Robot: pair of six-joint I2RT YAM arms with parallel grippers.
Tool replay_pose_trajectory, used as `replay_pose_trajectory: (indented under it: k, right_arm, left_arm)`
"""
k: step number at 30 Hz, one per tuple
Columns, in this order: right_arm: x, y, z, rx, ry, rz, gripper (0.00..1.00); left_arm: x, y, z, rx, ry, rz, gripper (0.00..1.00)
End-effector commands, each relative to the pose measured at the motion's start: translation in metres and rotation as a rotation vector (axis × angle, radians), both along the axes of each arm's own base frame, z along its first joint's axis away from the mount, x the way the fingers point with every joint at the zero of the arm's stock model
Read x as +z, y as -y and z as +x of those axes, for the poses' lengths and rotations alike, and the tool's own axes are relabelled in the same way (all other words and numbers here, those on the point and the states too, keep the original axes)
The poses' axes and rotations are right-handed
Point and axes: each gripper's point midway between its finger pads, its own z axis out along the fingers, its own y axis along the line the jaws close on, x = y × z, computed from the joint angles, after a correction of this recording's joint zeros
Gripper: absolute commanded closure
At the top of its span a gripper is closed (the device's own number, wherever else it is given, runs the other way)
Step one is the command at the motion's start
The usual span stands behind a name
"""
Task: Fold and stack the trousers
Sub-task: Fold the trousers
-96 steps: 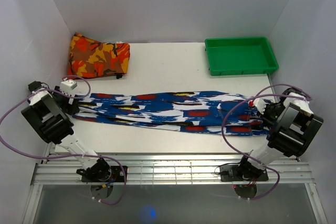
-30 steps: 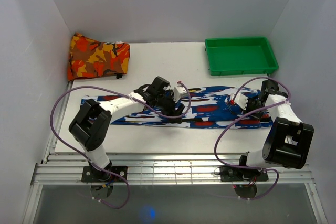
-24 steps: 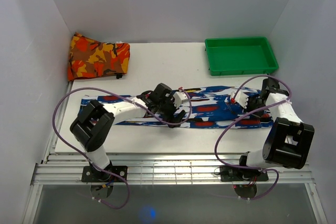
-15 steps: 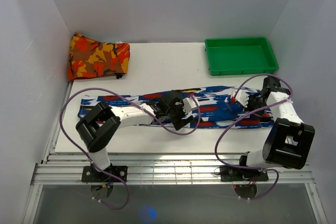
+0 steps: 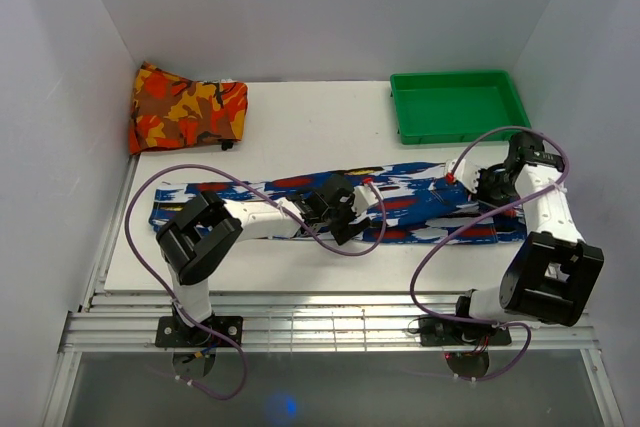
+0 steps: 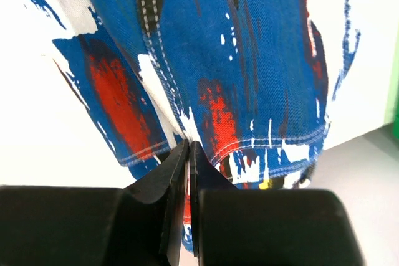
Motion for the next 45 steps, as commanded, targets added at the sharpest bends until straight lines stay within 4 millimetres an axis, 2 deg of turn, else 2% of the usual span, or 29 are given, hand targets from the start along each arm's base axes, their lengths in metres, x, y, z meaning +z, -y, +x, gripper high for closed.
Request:
replay_pose_trajectory:
  k: [1,5,8,9,15,16,17,19,20,23,26,27,30,34,36,40,45]
  right_arm:
    - [0.026,-0.010,-0.007,0.047,0.022,0.020,0.92]
    - [0.024,-0.014,-0.032,0.083,-0.017,0.012,0.92]
    - [0.004,-0.017,-0.056,0.115,-0.072,0.006,0.92]
    - [-0.012,-0.019,-0.069,0.117,-0.117,0.011,0.92]
    - [-0.059,-0.013,-0.075,0.090,-0.165,-0.012,0.92]
    - [-0.067,-0.012,-0.077,0.082,-0.178,-0.010,0.92]
    - [-0.074,-0.010,-0.068,0.073,-0.170,-0.015,0.92]
    - [-0.080,-0.008,-0.064,0.044,-0.184,-0.010,0.92]
    - [-0.083,-0.006,-0.059,0.031,-0.190,-0.006,0.92]
    - [-0.080,-0.007,-0.048,0.002,-0.175,0.015,0.92]
    - [-0.076,-0.010,-0.043,-0.010,-0.157,0.034,0.92]
    - [-0.073,-0.010,-0.041,-0.012,-0.153,0.038,0.92]
    - [-0.068,-0.015,-0.038,-0.021,-0.144,0.058,0.92]
    - [-0.065,-0.022,-0.035,-0.016,-0.130,0.061,0.92]
    - [-0.066,-0.027,-0.037,-0.014,-0.143,0.062,0.92]
    - [-0.074,-0.047,-0.041,0.011,-0.169,0.077,0.92]
    - [-0.070,-0.072,-0.031,0.022,-0.152,0.112,0.92]
  left_arm:
    - [-0.030,-0.025,-0.008,0.037,-0.042,0.118,0.02]
    - [-0.029,-0.027,-0.015,0.030,-0.061,0.108,0.02]
    - [-0.027,-0.028,-0.016,0.026,-0.064,0.112,0.02]
    - [-0.027,-0.029,-0.017,0.024,-0.066,0.114,0.02]
    - [-0.022,-0.024,-0.024,-0.013,-0.102,0.103,0.02]
    - [-0.015,-0.021,-0.025,-0.026,-0.100,0.089,0.04]
    - [-0.011,-0.015,-0.032,-0.062,-0.127,0.061,0.07]
    - [0.001,-0.010,-0.039,-0.107,-0.143,0.031,0.10]
    - [0.016,-0.004,-0.046,-0.149,-0.154,-0.013,0.13]
    - [0.038,0.001,-0.064,-0.237,-0.187,-0.062,0.18]
    - [0.044,-0.002,-0.075,-0.297,-0.214,-0.058,0.27]
    - [0.043,-0.003,-0.079,-0.307,-0.228,-0.053,0.33]
    - [0.040,-0.002,-0.078,-0.308,-0.234,-0.046,0.42]
    - [0.033,-0.002,-0.078,-0.294,-0.253,-0.040,0.47]
    - [0.027,-0.009,-0.080,-0.288,-0.272,-0.031,0.49]
    - [0.033,-0.022,-0.079,-0.267,-0.278,-0.050,0.50]
    - [0.033,-0.035,-0.068,-0.238,-0.273,-0.050,0.51]
